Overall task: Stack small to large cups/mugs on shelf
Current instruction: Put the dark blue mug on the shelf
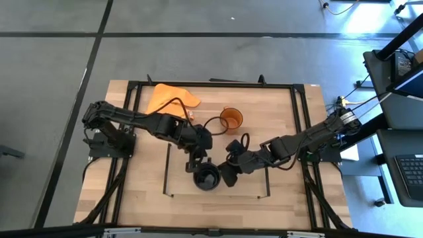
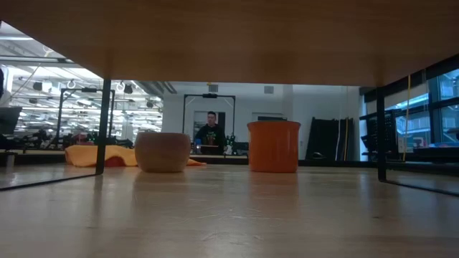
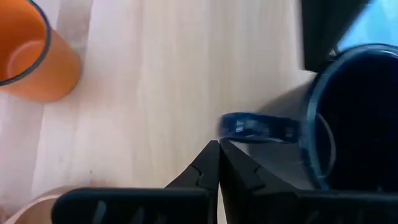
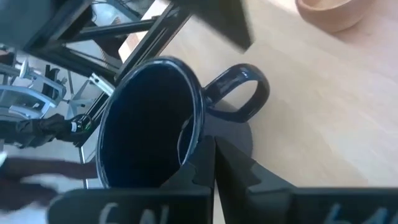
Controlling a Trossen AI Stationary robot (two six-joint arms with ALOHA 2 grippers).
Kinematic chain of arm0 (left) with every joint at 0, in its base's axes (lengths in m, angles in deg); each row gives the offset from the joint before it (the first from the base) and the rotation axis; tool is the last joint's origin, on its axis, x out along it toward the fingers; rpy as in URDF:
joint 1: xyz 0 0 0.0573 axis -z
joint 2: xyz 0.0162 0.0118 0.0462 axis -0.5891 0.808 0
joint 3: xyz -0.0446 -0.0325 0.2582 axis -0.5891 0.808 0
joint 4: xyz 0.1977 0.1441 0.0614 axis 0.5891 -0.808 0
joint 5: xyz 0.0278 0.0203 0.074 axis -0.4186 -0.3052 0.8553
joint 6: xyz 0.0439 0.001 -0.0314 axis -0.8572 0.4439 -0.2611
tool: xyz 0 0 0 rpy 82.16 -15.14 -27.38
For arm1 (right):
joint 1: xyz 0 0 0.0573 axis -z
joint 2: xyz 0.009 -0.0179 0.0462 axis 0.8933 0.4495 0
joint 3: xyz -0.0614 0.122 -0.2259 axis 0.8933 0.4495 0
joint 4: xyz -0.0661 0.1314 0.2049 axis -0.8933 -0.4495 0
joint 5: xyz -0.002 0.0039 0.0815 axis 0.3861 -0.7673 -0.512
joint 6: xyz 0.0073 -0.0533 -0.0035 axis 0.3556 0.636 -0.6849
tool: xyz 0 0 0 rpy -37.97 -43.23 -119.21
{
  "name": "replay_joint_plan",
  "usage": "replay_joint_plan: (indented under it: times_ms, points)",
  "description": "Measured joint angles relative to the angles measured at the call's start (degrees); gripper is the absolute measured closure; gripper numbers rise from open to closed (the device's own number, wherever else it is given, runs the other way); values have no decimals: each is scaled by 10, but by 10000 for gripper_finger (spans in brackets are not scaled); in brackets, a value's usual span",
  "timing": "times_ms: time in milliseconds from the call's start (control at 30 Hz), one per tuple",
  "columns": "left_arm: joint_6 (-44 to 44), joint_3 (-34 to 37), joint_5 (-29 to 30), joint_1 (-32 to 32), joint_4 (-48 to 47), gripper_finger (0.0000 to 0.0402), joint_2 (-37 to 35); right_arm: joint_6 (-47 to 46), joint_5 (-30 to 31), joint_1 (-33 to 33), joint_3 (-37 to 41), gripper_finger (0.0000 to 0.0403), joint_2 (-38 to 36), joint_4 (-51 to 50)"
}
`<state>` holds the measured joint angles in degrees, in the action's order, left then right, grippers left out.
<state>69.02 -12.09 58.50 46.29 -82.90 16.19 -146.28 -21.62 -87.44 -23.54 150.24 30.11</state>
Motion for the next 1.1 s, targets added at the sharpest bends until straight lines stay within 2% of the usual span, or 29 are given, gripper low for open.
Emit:
replay_joint_plan:
  times_ms: [367,433,633,733,933,1100]
  points:
    - [-11,0,22,-8,-78,399,-4,5,44,2,0,391,-1,-46]
    - [4,0,25,-6,-95,400,-11,20,44,10,0,391,-1,-51]
    - [89,0,89,28,-180,397,-44,66,45,46,0,391,-1,-50]
    - [142,0,97,59,-185,400,-61,93,41,64,0,391,-1,-49]
    - [238,0,95,132,-139,401,-65,151,-49,120,0,391,-1,-28]
    - [301,0,97,189,-57,401,-60,185,-123,160,0,391,-1,3]
